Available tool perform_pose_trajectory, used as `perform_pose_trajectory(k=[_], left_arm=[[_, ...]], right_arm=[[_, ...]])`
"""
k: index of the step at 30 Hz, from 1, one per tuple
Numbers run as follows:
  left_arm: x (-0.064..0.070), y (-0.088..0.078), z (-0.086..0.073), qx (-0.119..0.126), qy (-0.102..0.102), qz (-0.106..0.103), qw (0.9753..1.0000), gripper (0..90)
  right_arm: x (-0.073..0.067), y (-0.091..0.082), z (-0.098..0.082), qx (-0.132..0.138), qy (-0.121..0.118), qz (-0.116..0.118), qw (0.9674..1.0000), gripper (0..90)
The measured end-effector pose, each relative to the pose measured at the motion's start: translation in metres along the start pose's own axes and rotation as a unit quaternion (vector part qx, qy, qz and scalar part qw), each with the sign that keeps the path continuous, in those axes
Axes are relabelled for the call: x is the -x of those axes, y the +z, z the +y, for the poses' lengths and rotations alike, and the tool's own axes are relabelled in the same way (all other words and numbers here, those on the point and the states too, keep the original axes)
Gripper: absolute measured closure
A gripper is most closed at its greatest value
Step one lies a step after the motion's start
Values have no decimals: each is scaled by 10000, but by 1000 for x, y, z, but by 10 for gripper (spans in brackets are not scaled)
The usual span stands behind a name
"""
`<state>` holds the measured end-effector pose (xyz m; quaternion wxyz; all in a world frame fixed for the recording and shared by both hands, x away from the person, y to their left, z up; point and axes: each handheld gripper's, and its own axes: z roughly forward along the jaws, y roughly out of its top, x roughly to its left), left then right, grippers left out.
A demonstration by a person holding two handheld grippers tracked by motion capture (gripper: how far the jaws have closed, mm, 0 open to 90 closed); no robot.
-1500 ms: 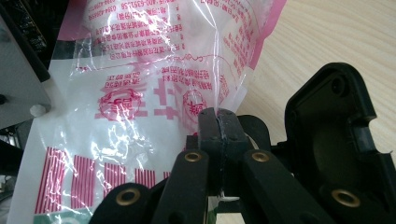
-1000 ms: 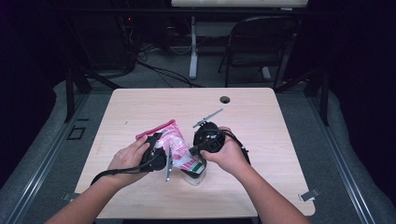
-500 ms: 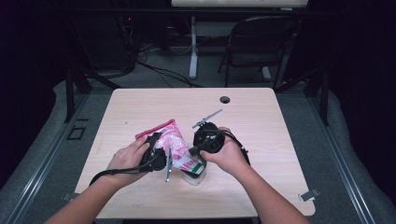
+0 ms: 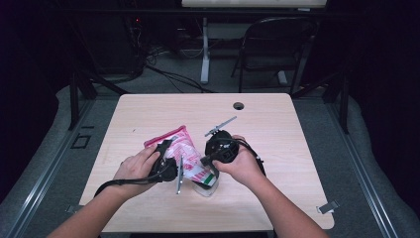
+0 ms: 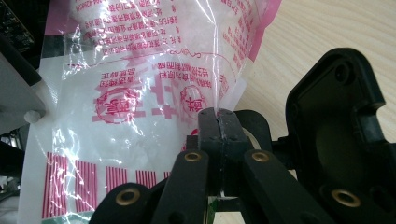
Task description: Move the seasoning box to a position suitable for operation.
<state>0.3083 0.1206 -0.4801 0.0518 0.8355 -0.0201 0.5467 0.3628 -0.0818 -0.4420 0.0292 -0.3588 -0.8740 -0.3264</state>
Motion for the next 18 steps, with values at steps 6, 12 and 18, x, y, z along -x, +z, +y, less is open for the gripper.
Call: perform_pose_trajectory(k=[6, 12, 18], left_arm=[[0, 1, 2, 25, 69, 35, 10000, 616], [-1, 1, 4, -24, 118, 25, 9999, 618], [1, 0, 6, -30, 204, 94, 9997, 619]], right_arm=[[0, 2, -3, 71, 84, -3, 9999, 900], [2, -1, -4, 60, 66, -40, 10000, 900], [3, -1, -6, 110, 79, -49, 9999, 900]])
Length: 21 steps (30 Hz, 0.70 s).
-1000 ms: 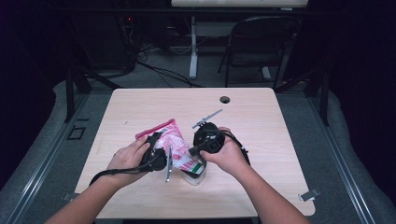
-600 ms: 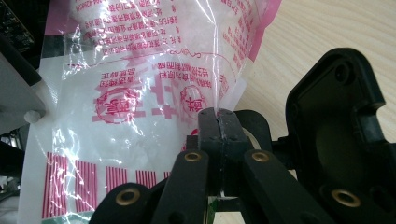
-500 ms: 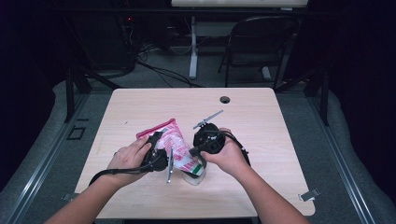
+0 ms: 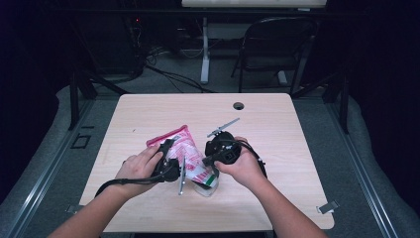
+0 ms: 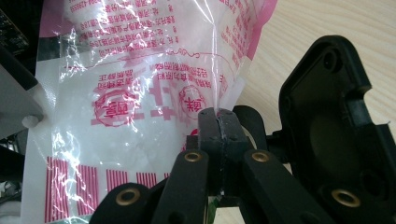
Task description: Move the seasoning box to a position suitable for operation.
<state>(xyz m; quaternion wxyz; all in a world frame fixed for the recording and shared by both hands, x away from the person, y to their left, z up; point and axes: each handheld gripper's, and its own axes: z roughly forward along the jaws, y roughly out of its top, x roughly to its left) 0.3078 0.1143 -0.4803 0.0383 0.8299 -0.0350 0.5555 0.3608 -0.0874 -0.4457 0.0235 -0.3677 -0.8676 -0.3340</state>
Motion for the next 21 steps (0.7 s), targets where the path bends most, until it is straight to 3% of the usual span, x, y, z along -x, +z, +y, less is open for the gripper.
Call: perform_pose_trajectory(k=[21], left_arm=[[5, 0, 0, 5, 209, 96, 9997, 629]], right_arm=[[4, 5, -4, 16, 64, 80, 9999, 900]])
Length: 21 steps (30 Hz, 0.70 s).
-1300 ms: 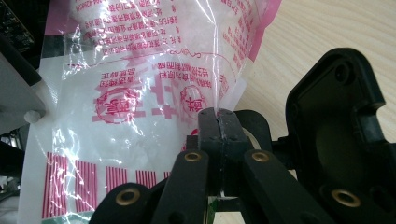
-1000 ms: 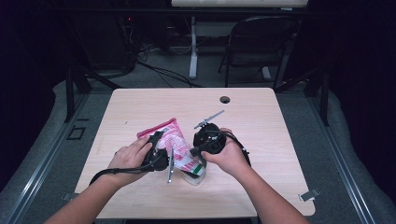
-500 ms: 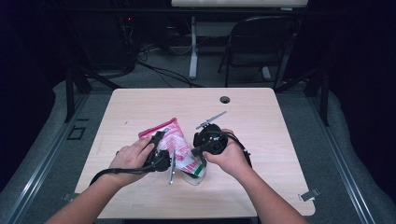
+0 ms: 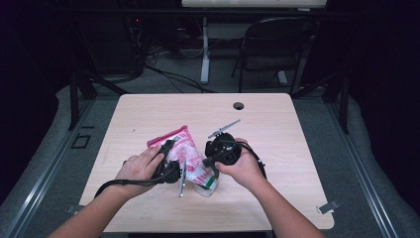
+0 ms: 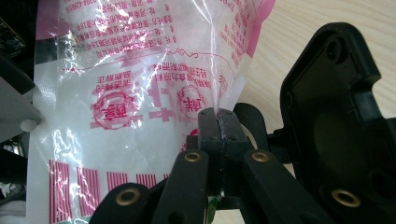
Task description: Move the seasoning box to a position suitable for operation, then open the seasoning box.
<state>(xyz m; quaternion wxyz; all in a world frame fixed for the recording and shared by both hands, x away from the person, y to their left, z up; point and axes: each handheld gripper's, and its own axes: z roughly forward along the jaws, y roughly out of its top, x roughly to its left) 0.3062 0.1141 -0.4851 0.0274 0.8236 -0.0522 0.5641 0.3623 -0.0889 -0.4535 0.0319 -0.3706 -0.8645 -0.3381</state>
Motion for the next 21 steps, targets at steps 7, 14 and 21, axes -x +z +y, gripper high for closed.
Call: perform_pose_trajectory(k=[7, 14, 21], left_arm=[[1, -2, 0, 12, 21, 20, 10000, 633], [0, -4, -1, 1, 74, 54, 10000, 638], [0, -5, -2, -33, 103, 50, 9999, 640]], right_arm=[[-2, 0, -2, 25, 33, -63, 10000, 900], [-3, -2, -1, 16, -38, -62, 10000, 900], [-4, 0, 1, 9, -47, -6, 10000, 900]])
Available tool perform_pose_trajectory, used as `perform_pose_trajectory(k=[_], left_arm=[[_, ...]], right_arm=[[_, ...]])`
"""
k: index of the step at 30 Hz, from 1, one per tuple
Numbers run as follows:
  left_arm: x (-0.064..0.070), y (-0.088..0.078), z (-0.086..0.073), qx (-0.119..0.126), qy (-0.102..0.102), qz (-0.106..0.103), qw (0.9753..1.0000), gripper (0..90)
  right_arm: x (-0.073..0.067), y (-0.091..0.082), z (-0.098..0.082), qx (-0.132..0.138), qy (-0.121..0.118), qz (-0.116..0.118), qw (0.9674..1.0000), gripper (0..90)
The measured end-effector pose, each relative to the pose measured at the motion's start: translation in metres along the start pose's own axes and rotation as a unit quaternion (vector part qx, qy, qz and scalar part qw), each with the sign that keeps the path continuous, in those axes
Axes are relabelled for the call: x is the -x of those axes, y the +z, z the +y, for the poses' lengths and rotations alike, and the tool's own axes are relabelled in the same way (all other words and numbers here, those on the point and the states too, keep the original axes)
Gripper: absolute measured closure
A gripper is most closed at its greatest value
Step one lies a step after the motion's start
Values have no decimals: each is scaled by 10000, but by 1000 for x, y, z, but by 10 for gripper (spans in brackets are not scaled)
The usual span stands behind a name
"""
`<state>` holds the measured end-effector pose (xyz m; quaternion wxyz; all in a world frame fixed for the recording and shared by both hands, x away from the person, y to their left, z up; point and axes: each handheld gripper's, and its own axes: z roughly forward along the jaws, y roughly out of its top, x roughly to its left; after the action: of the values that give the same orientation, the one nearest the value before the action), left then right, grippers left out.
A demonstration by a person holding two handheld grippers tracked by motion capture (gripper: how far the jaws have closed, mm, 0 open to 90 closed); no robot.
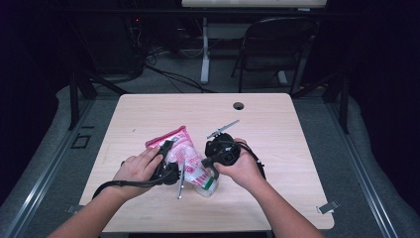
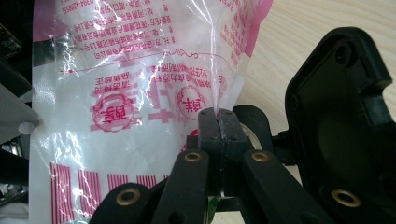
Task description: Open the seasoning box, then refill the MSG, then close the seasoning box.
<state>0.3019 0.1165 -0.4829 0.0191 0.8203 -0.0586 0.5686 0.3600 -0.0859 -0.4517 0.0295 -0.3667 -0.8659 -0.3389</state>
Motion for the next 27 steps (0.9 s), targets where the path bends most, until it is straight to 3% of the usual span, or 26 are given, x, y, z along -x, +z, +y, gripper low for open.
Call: perform_pose_trajectory(k=[27], left_arm=[[-3, 3, 0, 18, 4, -27, 10000, 644]], right_arm=[[2, -1, 3, -49, 44, 1, 10000, 900]])
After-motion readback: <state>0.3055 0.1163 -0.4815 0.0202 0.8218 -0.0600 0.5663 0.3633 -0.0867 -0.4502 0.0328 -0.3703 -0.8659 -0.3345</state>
